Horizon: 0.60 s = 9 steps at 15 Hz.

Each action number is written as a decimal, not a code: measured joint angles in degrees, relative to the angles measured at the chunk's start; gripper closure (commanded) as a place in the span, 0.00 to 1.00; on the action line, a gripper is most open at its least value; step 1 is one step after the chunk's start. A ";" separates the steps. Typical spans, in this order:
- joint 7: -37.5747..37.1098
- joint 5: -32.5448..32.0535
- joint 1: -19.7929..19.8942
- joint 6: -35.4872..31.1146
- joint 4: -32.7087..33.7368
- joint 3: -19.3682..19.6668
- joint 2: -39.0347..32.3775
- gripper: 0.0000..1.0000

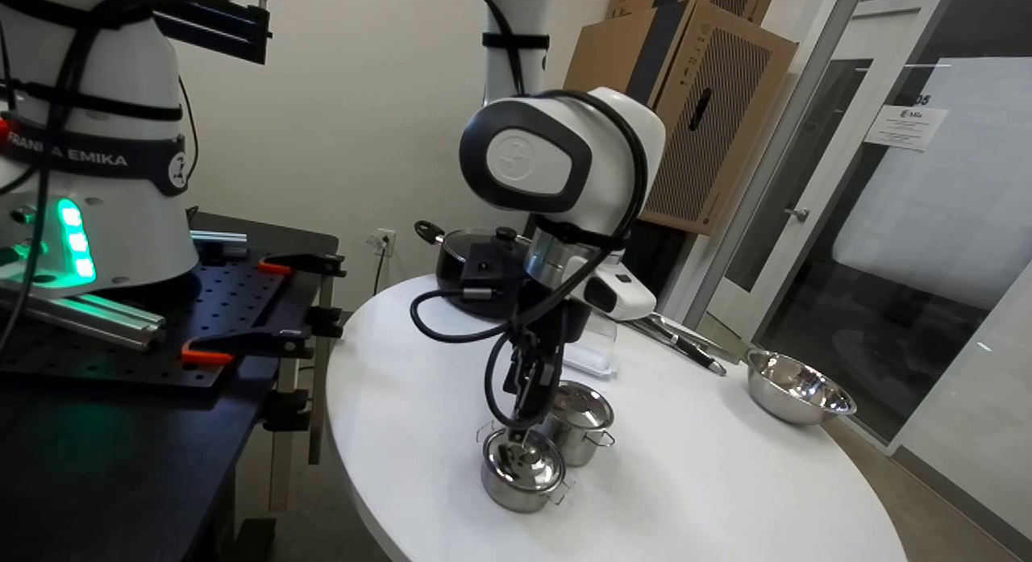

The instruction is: Pick up the lid from the table and put it on the open silver pot. Pick up the lid off the other pot and put it on the table.

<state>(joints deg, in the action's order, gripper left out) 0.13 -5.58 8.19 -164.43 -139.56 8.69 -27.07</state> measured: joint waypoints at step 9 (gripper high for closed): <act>0.00 0.62 -0.10 0.02 1.01 -0.22 -1.32 0.00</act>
<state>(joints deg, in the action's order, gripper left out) 0.13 -4.96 8.09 -164.41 -138.55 8.47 -28.38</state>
